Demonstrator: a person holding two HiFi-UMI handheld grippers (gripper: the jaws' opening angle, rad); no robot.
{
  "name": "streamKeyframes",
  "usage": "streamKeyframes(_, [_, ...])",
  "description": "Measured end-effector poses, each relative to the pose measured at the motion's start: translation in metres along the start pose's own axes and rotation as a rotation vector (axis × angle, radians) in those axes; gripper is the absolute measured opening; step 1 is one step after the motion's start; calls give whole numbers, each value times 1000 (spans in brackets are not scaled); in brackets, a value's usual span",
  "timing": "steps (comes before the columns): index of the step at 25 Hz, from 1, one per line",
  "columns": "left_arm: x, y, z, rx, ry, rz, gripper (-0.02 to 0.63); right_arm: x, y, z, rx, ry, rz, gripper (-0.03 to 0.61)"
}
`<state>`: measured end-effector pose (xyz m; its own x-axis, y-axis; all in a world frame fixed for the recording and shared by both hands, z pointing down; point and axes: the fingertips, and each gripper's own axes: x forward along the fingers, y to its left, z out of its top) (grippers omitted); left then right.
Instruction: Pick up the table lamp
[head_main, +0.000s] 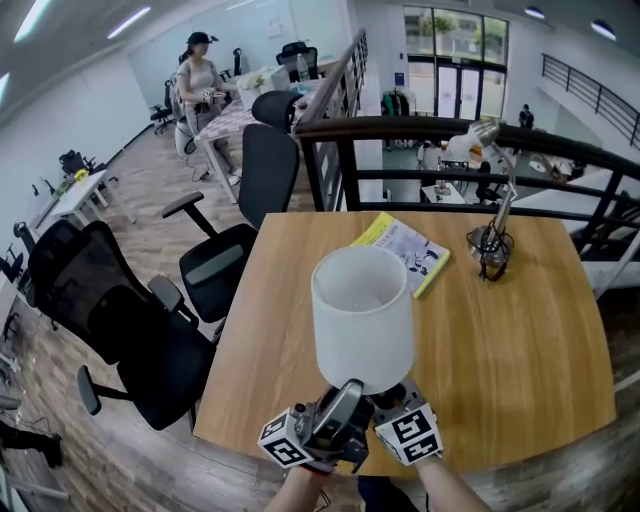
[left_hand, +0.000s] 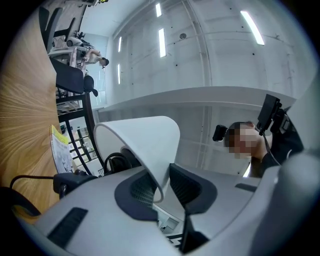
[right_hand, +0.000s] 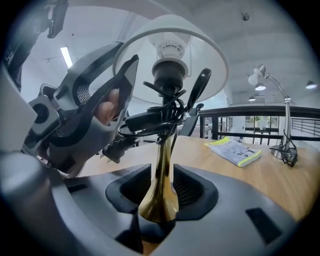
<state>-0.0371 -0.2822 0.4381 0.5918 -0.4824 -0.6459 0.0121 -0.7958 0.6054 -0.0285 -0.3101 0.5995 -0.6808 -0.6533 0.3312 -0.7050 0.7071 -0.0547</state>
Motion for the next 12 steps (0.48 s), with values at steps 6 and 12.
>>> streamKeyframes(6, [5, 6, 9, -9, 1, -4, 78, 14, -1, 1, 29, 13, -1, 121])
streamKeyframes(12, [6, 12, 17, -18, -2, -2, 78, 22, -2, 1, 35, 12, 6, 120])
